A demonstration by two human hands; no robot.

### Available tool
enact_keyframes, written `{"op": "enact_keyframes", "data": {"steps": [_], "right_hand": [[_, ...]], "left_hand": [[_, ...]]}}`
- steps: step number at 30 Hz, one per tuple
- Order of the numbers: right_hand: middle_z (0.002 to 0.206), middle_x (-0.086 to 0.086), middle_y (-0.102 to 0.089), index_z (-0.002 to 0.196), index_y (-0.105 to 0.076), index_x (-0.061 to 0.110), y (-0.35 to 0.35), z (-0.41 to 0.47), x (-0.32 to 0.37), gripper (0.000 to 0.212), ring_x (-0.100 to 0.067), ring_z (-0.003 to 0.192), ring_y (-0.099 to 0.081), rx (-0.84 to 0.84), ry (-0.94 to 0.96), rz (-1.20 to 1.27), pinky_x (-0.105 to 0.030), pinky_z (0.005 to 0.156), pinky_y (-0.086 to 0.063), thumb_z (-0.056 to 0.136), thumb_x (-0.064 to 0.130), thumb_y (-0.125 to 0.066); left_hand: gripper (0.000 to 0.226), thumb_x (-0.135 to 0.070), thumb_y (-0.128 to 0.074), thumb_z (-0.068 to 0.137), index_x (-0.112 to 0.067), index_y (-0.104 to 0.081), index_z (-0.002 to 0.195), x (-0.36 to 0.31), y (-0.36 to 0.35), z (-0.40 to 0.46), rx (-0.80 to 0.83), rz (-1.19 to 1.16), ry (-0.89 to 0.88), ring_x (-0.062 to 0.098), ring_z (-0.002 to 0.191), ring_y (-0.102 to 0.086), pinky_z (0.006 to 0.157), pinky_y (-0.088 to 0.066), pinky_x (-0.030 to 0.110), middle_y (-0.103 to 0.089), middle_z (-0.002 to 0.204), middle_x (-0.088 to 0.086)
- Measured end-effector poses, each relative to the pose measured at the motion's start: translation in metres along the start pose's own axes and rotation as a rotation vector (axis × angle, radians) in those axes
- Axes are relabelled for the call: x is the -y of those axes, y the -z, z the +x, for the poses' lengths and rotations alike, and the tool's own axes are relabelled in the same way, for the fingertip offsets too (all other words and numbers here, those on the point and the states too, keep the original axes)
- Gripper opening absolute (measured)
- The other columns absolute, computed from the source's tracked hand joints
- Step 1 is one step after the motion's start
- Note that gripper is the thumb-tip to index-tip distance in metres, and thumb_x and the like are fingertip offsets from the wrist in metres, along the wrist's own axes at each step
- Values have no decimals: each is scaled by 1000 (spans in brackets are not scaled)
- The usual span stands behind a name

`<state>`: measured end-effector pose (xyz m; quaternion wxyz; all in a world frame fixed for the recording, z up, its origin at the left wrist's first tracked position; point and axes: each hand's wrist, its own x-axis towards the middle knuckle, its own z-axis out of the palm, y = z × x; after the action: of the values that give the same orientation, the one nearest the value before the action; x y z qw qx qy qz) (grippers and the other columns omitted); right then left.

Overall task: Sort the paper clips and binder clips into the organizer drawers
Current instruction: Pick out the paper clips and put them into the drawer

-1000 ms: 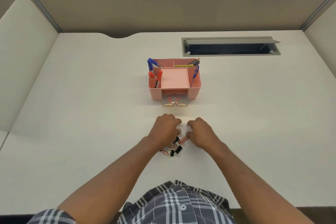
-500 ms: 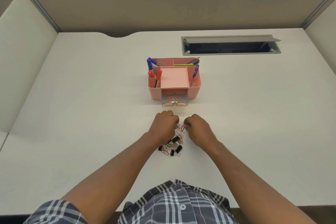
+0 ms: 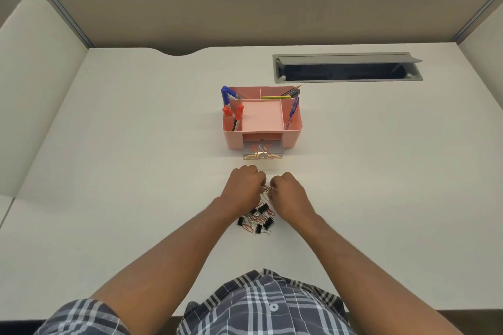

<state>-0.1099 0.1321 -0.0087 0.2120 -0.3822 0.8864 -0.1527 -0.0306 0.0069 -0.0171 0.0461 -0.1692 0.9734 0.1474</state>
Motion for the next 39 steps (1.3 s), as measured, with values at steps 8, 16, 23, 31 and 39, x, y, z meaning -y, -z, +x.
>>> {"op": "enact_keyframes", "data": {"steps": [8,16,23,31,39], "right_hand": [[94,-8,-58,93,-63,11,7,8,-4,15,-28,83,-56,23,29,-41,-30,64,-35,89,6,-49],[100,-11,-59,103,-63,9,7,10,-7,19,-30,90,-57,23,33,-54,-34,72,-42,89,9,-50],[102,-9,-58,102,-65,13,8,10,-6,21,-29,90,-59,44,36,-80,-29,68,-37,89,5,-51],[94,-2,-72,98,-72,15,22,11,-11,21,-19,85,-64,39,-115,228,-28,74,-51,90,9,-54],[80,5,-68,87,-71,19,55,6,0,9,-10,74,-60,7,-87,509,-22,69,-46,89,14,-65]], "left_hand": [[9,-24,-64,88,-16,-64,92,2,4,3,53,-27,15,27,89,-56,77,-47,41,-59,96,5],[5,-20,-61,89,-17,-61,85,0,8,1,82,-118,19,25,85,-57,77,-47,37,-63,91,4],[9,-7,-56,87,-14,-61,87,0,12,-4,91,-243,92,23,82,-57,71,-44,33,-65,87,3],[11,-14,-57,93,-12,-68,96,2,17,-11,-14,-341,135,21,88,-58,75,-44,30,-66,95,4],[8,-17,-61,92,-14,-68,89,1,37,-22,-250,-497,140,12,76,-55,69,-45,27,-63,83,-4]]}}
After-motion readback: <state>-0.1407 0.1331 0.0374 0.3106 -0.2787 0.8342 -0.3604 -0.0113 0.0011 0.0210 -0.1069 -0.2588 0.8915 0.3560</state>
